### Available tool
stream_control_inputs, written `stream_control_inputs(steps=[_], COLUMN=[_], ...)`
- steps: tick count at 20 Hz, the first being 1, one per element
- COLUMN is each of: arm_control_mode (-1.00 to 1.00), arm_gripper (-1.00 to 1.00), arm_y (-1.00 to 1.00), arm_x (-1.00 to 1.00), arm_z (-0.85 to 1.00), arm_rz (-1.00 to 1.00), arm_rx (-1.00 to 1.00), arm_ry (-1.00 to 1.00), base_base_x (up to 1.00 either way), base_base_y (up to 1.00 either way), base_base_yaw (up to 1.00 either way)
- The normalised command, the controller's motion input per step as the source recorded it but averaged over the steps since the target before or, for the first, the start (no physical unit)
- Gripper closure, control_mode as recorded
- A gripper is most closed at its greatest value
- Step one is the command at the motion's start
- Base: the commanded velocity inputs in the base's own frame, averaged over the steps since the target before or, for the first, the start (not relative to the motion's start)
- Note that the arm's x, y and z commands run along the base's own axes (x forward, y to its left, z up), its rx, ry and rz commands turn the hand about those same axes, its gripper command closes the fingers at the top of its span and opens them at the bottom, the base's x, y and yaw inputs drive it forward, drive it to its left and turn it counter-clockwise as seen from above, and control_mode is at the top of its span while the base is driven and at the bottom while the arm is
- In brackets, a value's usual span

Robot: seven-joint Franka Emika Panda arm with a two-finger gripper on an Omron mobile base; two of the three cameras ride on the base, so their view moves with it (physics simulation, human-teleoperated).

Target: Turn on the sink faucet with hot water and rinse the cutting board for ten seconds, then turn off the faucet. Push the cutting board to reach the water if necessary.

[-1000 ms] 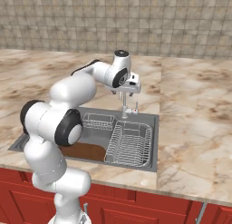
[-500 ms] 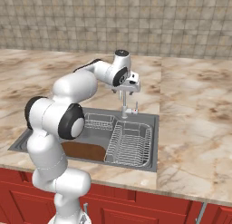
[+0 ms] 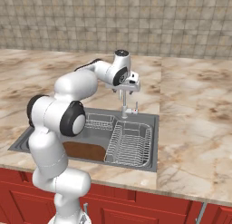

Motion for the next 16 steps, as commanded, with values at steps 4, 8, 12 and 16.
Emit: stream_control_inputs(steps=[4, 8, 12, 16], arm_control_mode=[-1.0, -1.0, -1.0, -1.0], arm_gripper=[-1.0, -1.0, -1.0, -1.0], arm_y=[0.06, 0.03, 0.04, 0.1], arm_x=[0.23, 0.19, 0.1, 0.0], arm_z=[-0.06, -0.07, -0.09, -0.08], arm_rz=[0.0, 0.0, 0.0, 0.0], arm_rx=[0.0, 0.0, 0.0, 0.0], arm_ry=[0.0, 0.0, 0.0, 0.0], base_base_x=[0.0, 0.0, 0.0, 0.0], base_base_y=[0.0, 0.0, 0.0, 0.0], base_base_yaw=[0.0, 0.0, 0.0, 0.0])
